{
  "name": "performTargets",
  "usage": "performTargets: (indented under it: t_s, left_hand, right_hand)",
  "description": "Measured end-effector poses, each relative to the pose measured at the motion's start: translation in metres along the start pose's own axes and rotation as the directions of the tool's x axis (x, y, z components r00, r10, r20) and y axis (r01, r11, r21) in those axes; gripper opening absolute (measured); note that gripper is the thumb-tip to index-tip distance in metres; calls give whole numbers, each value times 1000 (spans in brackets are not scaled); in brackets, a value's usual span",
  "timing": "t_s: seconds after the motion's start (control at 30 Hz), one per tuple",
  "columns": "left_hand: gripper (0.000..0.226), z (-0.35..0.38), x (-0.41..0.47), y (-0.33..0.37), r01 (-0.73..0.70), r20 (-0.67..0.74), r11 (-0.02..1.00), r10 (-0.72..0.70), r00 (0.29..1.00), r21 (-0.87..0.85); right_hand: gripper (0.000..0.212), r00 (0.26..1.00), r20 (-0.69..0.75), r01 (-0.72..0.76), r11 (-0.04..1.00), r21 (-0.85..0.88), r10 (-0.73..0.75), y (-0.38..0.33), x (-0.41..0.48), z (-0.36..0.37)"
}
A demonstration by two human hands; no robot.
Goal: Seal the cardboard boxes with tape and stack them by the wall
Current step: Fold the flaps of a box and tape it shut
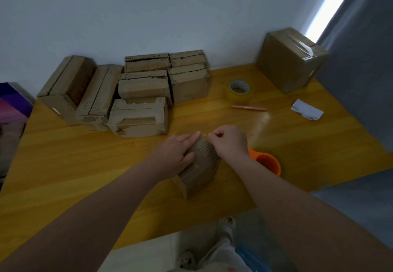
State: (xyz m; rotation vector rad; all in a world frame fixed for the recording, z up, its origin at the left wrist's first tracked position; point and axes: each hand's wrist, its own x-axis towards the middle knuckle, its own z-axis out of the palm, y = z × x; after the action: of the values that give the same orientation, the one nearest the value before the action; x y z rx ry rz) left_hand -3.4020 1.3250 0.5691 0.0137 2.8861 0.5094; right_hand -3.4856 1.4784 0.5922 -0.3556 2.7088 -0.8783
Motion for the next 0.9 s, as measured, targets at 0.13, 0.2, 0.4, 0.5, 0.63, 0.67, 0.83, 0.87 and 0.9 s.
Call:
performTargets:
  t_s: [0.13, 0.2, 0.4, 0.5, 0.63, 0.67, 0.83, 0.87, 0.9]
  left_hand:
    - [54, -1, -1, 3, -23, -27, 994, 26, 999, 107]
    - [56, 1, -3, 2, -21, -10, 993, 23, 1000, 117]
    - [50, 3, -9, 5, -25, -60, 988, 34, 998, 152]
    - [61, 3, -18, 11, -76, -172, 985, 103, 980, 156]
    - [44, 14, -28, 4, -124, -341, 989, 143, 929, 78]
    - [43, 14, -29, 4, -118, -333, 992, 126, 934, 44]
    - [45, 13, -27, 0, -143, -301, 988, 118, 946, -63]
    - [45, 14, -28, -2, -143, -300, 987, 114, 947, -75]
    - [45, 15, -29, -3, -147, -308, 986, 115, 944, -84]
  right_hand:
    - [22, 999, 12, -38, 999, 30, 38, -1, 1, -1]
    - [21, 999, 16, -46, 998, 30, 46, -1, 1, -2]
    - [19, 999, 23, -48, 996, 71, 46, 1, 0, -1]
    - [17, 998, 45, -44, 982, 185, 36, 5, -1, 2]
    - [27, 980, 195, -57, 895, 443, -34, 13, -8, -1]
    - [32, 963, 262, -80, 865, 496, -60, 15, -12, -3]
    - [71, 826, 521, -35, 902, 430, -217, 35, -20, -4]
    - [85, 799, 554, 5, 924, 382, -234, 36, -21, -3]
    - [96, 782, 569, 65, 941, 331, -254, 37, -20, -1]
